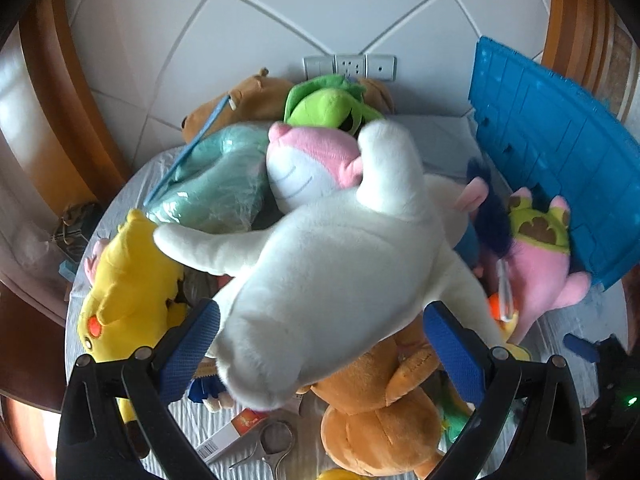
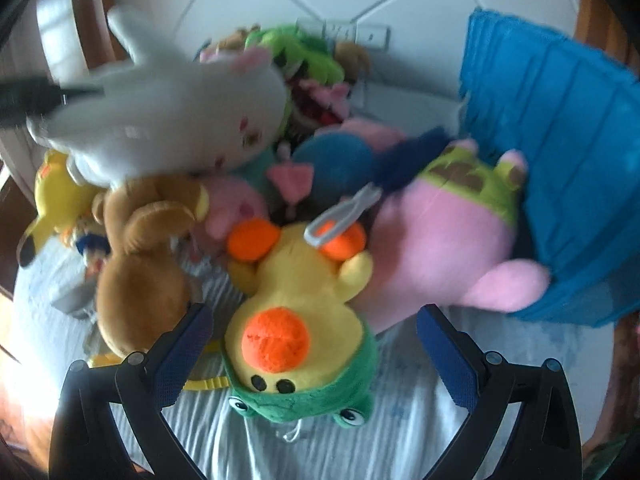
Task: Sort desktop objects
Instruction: 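Grasp the white plush with the left gripper while the right grasps the yellow duck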
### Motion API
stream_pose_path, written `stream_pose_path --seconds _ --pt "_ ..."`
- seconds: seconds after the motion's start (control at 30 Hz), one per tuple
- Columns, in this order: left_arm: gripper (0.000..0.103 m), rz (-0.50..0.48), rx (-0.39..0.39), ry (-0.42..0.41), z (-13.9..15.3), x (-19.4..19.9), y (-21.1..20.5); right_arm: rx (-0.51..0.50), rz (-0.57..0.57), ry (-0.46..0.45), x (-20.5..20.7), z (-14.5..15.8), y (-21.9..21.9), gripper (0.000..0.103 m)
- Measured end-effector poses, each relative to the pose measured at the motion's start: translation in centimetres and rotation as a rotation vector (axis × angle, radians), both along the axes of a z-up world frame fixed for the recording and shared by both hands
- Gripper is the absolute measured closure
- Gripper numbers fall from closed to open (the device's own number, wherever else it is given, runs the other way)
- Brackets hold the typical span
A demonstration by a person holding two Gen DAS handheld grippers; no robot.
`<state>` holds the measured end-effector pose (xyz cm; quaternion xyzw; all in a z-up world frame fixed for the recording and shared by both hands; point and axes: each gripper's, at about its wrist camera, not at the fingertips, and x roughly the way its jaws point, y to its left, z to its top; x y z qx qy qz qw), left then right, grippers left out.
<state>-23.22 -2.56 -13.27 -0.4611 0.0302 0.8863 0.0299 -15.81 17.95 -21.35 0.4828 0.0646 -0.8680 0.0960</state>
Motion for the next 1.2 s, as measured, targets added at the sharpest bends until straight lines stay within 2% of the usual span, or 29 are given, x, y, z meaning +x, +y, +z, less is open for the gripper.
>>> stream_pose_path --seconds 0.17,0.4,0.63,0.83,0.97,1.2 --pt "0.0 -0.01 0.022 -0.025 -1.5 -1.2 -0.1 0.038 0.0 -0.057 -0.9 -3.0 -0.7 0.0" --pt "0.0 -0.031 0.004 -0.06 -3.6 -1.5 0.3 0.058 -0.01 -0.093 -2.0 -5.7 -1.1 0.0" --pt "0.0 -0.035 0.076 -0.046 -3.0 -1.6 -0.6 0.047 -0.013 -0.098 -2.2 -6.5 -1.7 0.0" --pt "0.006 -0.026 0.092 -0.054 -2.8 -1.8 -0.8 0.05 -0.014 -0.098 -2.1 -6.5 -1.8 0.001" --pt "0.012 -0.018 0.095 -0.05 -2.6 -2.1 -1.1 0.055 -0.013 -0.098 -2.2 -6.4 -1.8 0.007" --pt "0.024 -0.013 0.077 -0.033 -2.5 -2.0 -1.2 0.053 0.006 -0.092 -1.8 -6.2 -1.8 0.024"
